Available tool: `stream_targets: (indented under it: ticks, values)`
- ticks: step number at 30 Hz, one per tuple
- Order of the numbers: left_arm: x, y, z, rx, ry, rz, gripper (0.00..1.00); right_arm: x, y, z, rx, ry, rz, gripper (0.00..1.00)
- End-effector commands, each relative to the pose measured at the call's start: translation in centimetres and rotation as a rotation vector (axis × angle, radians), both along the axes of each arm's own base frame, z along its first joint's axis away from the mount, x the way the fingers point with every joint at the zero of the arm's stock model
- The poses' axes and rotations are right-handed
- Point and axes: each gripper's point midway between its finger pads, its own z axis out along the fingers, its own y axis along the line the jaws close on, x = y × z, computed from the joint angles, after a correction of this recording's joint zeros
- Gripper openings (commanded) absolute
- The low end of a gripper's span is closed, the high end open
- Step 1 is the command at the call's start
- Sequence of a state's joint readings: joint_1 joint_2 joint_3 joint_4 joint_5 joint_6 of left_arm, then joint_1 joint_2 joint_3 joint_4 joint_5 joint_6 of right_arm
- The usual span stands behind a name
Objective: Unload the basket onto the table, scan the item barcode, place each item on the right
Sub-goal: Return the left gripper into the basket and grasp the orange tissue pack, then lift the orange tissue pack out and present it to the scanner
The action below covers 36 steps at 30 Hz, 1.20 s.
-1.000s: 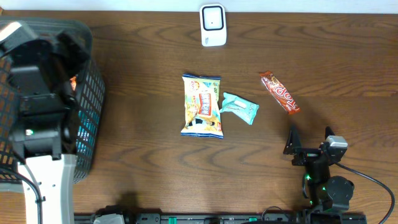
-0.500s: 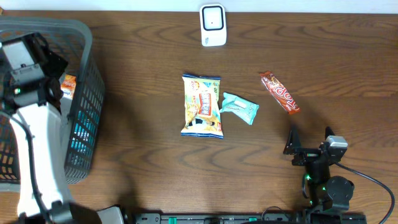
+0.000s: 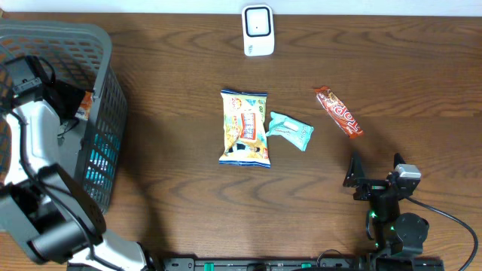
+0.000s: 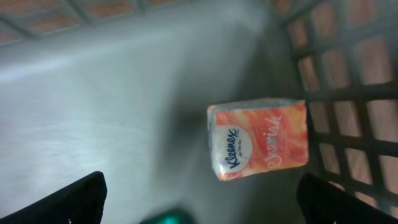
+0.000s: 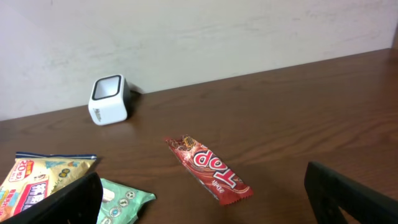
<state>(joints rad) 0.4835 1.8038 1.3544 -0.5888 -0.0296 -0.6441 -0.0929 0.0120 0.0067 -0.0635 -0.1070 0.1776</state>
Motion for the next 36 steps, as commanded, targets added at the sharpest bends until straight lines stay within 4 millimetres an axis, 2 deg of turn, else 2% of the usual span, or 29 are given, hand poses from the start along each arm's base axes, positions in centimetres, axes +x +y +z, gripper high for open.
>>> stream_targets:
  ticks: [1, 11, 12, 13, 15, 16, 18, 24, 27, 29, 33, 34, 35, 36]
  values:
    - [1.2, -1.1, -2.4, -0.089, -0.002, -0.065, 0.98, 0.0, 0.1, 0.0, -0.007, 0.000, 0.002, 0.99]
    - [1.9, -0.7, -7.6, -0.117, 0.053, -0.061, 0.98, 0.0, 0.1, 0.0, -0.007, 0.000, 0.002, 0.99]
    - [1.9, -0.7, -8.0, -0.120, 0.060, -0.061, 0.94, 0.0, 0.1, 0.0, -0.007, 0.000, 0.002, 0.99]
    - [1.9, -0.7, -8.5, -0.124, 0.067, -0.061, 0.85, 0.0, 0.1, 0.0, -0.007, 0.000, 0.002, 0.99]
    - [1.8, -0.7, -9.2, -0.131, 0.078, -0.060, 0.47, 0.0, 0.1, 0.0, -0.007, 0.000, 0.002, 0.99]
    - [1.7, -0.8, -9.4, -0.134, 0.083, -0.060, 0.31, 0.0, 0.1, 0.0, -0.007, 0.000, 0.002, 0.99]
    - [1.6, -0.9, -9.7, -0.140, 0.091, -0.060, 0.09, 0.0, 0.1, 0.0, -0.007, 0.000, 0.002, 0.99]
    - [2.0, -1.8, -9.3, -0.151, 0.080, -0.189, 0.07, 0.0, 0.1, 0.0, -0.007, 0.000, 0.002, 0.99]
    - [2.1, -1.5, -7.4, -0.125, 0.053, -0.200, 0.07, 0.0, 0.1, -0.1, -0.007, 0.000, 0.002, 0.99]
    - [2.2, -1.0, -4.9, -0.096, 0.008, -0.193, 0.07, 0.0, 0.1, 0.0, -0.007, 0.000, 0.002, 0.99]
    - [2.0, 0.1, 2.7, 0.001, -0.136, -0.170, 0.07, 0.0, 0.1, -0.1, -0.007, 0.000, 0.002, 0.99]
    - [1.7, 0.3, 5.0, 0.029, -0.178, -0.156, 0.07, 0.0, 0.1, 0.0, -0.007, 0.000, 0.002, 0.99]
    - [1.2, 0.4, 8.3, 0.067, -0.243, -0.139, 0.07, 0.0, 0.1, 0.0, -0.007, 0.000, 0.002, 0.99]
    - [0.8, 0.3, 10.3, 0.088, -0.284, -0.128, 0.07, 0.0, 0.1, 0.0, -0.007, 0.000, 0.002, 0.99]
